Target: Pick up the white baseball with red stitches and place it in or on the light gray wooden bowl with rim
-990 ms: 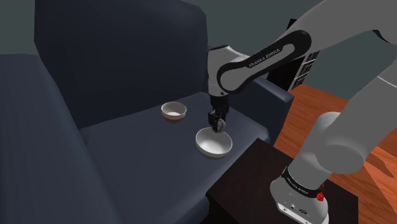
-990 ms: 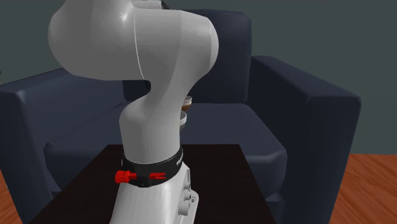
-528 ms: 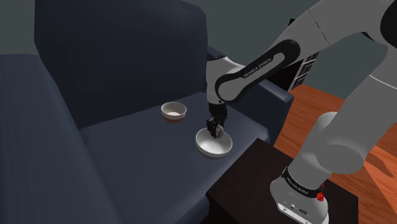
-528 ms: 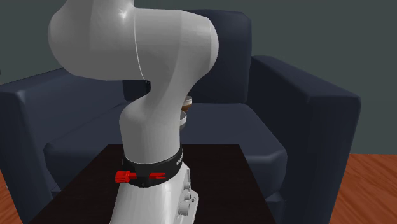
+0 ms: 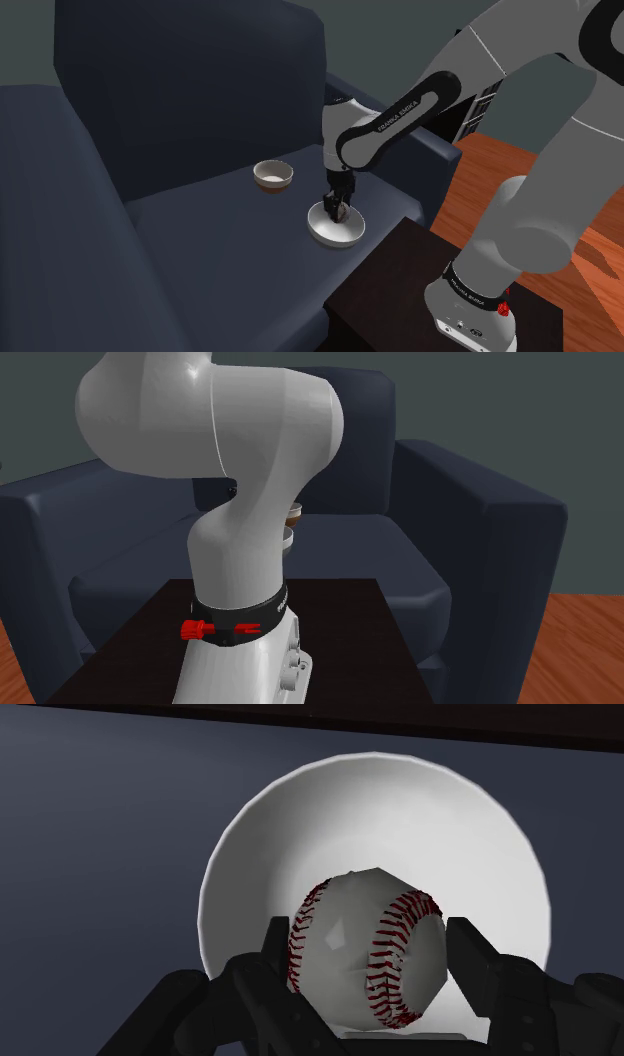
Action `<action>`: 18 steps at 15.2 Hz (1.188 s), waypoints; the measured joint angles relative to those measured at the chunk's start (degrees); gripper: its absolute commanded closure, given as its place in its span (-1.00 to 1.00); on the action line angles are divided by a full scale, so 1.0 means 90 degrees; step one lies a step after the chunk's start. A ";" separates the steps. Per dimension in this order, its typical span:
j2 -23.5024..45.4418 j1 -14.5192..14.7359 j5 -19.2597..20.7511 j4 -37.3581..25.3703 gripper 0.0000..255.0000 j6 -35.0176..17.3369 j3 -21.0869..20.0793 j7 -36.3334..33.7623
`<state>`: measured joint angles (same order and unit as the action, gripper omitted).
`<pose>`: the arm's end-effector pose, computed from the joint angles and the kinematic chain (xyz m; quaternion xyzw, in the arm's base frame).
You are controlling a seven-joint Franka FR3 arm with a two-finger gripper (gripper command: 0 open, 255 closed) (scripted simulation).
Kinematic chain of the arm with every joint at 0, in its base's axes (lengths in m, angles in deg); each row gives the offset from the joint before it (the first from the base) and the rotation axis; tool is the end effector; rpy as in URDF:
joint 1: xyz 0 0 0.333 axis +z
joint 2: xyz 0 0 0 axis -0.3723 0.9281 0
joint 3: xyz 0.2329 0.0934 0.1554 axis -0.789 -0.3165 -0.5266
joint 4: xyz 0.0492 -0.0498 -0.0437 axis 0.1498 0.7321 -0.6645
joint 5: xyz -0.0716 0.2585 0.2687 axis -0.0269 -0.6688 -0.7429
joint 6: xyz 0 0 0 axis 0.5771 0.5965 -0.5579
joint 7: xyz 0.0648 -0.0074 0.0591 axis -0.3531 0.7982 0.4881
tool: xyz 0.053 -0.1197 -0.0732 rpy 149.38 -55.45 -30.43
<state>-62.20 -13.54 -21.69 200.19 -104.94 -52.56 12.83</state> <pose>0.3921 0.0606 0.2126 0.9926 0.0487 -0.1023 0.0449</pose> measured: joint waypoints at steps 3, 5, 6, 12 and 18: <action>0.0002 0.0000 0.0000 0.0002 -1.00 -0.0004 0.0000 0.0000; 0.0001 0.0000 0.0000 0.0002 -1.00 -0.0004 0.0000 0.0000; 0.0001 0.0000 0.0000 0.0002 -1.00 -0.0004 0.0000 0.0000; -0.0285 0.0019 -0.0052 -0.0199 -1.00 0.0471 -0.0014 0.0034; -0.0492 0.0039 -0.0093 -0.0430 -1.00 0.0919 -0.0029 0.0052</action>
<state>-66.63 -13.19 -22.53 196.31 -96.67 -52.83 13.30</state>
